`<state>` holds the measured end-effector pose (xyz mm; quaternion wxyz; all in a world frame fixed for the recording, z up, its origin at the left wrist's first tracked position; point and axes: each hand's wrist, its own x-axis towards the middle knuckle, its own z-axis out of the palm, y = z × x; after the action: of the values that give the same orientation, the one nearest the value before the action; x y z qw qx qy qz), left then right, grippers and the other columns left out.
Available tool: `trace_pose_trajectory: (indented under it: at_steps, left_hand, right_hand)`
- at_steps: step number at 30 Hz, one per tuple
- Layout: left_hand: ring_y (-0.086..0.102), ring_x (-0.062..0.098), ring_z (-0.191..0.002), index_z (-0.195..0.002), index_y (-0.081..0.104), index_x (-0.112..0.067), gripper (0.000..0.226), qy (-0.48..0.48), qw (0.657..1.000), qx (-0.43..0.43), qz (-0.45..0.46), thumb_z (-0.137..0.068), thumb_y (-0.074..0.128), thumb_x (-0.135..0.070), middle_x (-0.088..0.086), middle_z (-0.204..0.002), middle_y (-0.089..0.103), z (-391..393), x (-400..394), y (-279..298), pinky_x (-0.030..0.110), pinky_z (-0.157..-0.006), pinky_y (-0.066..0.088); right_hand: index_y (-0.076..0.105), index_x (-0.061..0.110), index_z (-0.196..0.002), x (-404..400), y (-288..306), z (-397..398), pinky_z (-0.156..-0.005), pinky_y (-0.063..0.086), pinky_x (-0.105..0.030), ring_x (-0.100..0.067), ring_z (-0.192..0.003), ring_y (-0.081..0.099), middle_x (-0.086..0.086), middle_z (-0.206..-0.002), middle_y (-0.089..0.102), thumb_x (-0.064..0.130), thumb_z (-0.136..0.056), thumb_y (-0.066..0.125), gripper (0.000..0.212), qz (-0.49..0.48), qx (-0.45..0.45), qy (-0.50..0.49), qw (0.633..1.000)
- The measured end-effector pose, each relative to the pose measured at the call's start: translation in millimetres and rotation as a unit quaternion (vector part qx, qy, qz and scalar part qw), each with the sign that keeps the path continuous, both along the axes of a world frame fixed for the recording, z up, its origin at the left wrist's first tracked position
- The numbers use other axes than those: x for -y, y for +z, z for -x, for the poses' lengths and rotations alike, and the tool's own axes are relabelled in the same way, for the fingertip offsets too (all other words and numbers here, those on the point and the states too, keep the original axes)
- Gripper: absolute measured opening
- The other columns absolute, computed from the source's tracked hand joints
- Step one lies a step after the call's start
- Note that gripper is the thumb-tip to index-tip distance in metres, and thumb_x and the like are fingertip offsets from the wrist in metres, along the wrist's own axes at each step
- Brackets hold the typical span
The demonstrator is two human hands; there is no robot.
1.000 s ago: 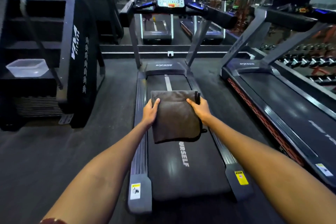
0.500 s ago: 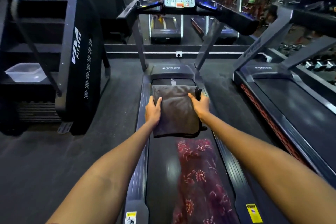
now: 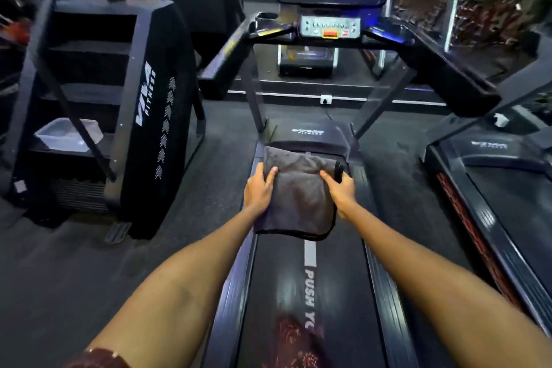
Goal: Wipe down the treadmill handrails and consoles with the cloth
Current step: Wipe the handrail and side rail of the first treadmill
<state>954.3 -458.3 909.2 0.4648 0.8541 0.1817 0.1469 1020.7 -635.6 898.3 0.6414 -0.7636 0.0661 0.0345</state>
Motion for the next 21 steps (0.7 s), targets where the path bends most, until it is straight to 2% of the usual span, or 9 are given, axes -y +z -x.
trace_pose_trajectory:
  at_steps: [4, 8, 9, 13, 16, 19, 21]
  left_hand:
    - [0.059, 0.037, -0.093, -0.097, 0.045, -0.008, 0.035, 0.017, 1.0, -0.007, -0.005, -0.097, 0.043, -0.043, 0.017, -0.095, 0.064, -33, -7, 63, 0.043, -0.077, 0.045]
    - [0.059, 0.035, -0.091, -0.098, 0.046, -0.007, 0.035, 0.035, 0.999, -0.007, -0.014, -0.098, 0.042, -0.043, 0.015, -0.095, 0.064, -49, -21, 113, 0.041, -0.076, 0.045]
    - [0.059, 0.035, -0.09, -0.098, 0.046, -0.008, 0.035, 0.043, 0.999, -0.003, -0.014, -0.098, 0.043, -0.042, 0.014, -0.094, 0.064, -54, -27, 123, 0.041, -0.075, 0.045]
    - [0.061, 0.032, -0.091, -0.1, 0.049, -0.009, 0.029, 0.063, 0.997, 0.029, -0.015, -0.098, 0.045, -0.038, 0.009, -0.094, 0.065, -81, -51, 150, 0.041, -0.076, 0.046]
    - [0.062, 0.029, -0.09, -0.103, 0.052, -0.012, 0.025, 0.08, 0.995, 0.057, -0.034, -0.097, 0.048, -0.036, 0.006, -0.093, 0.066, -105, -70, 159, 0.037, -0.072, 0.045]
    - [0.062, 0.028, -0.09, -0.107, 0.055, -0.015, 0.025, 0.083, 0.992, 0.074, -0.057, -0.096, 0.05, -0.036, 0.005, -0.093, 0.068, -131, -92, 158, 0.036, -0.074, 0.045]
    - [0.063, 0.027, -0.088, -0.108, 0.056, -0.015, 0.025, 0.072, 0.992, 0.078, -0.061, -0.095, 0.051, -0.036, 0.006, -0.091, 0.069, -148, -107, 156, 0.037, -0.075, 0.046]
  right_hand:
    - [0.065, 0.012, -0.109, -1, 60, -49, -0.091, 0.05, -0.036, -0.021, -0.099, 0.062, -0.005, -0.107, 0.067, 0.017, -0.077, 0.074, 0.034, -0.009, -0.025, 0.051, 0.998]
    - [0.065, 0.006, -0.098, -15, 117, -76, -0.064, 0.048, -0.025, -0.02, -0.084, 0.06, -0.006, -0.089, 0.066, 0.003, -0.071, 0.076, 0.029, -0.007, -0.035, 0.087, 0.996]
    - [0.065, 0.006, -0.095, -20, 129, -83, -0.061, 0.047, -0.025, -0.02, -0.082, 0.06, -0.006, -0.086, 0.066, 0.003, -0.069, 0.077, 0.029, 0.003, -0.035, 0.102, 0.994]
    - [0.057, 0.0, -0.084, -46, 156, -125, -0.067, 0.044, -0.034, -0.021, -0.08, 0.057, -0.02, -0.087, 0.065, 0.017, -0.066, 0.083, 0.036, 0.124, 0.018, 0.158, 0.979]
    - [0.054, 0.002, -0.093, -70, 172, -155, -0.074, 0.042, -0.037, -0.026, -0.091, 0.055, -0.013, -0.095, 0.061, 0.033, -0.073, 0.078, 0.044, 0.249, 0.09, 0.239, 0.934]
    - [0.038, 0.015, -0.07, -101, 172, -182, -0.06, 0.029, -0.032, -0.02, -0.076, 0.045, 0.0, -0.073, 0.046, 0.042, -0.078, 0.072, 0.044, 0.268, 0.138, 0.303, 0.904]
    - [0.047, 0.011, -0.075, -122, 166, -201, -0.061, 0.03, -0.03, -0.02, -0.077, 0.047, -0.002, -0.076, 0.05, 0.039, -0.076, 0.075, 0.039, 0.255, 0.159, 0.305, 0.904]
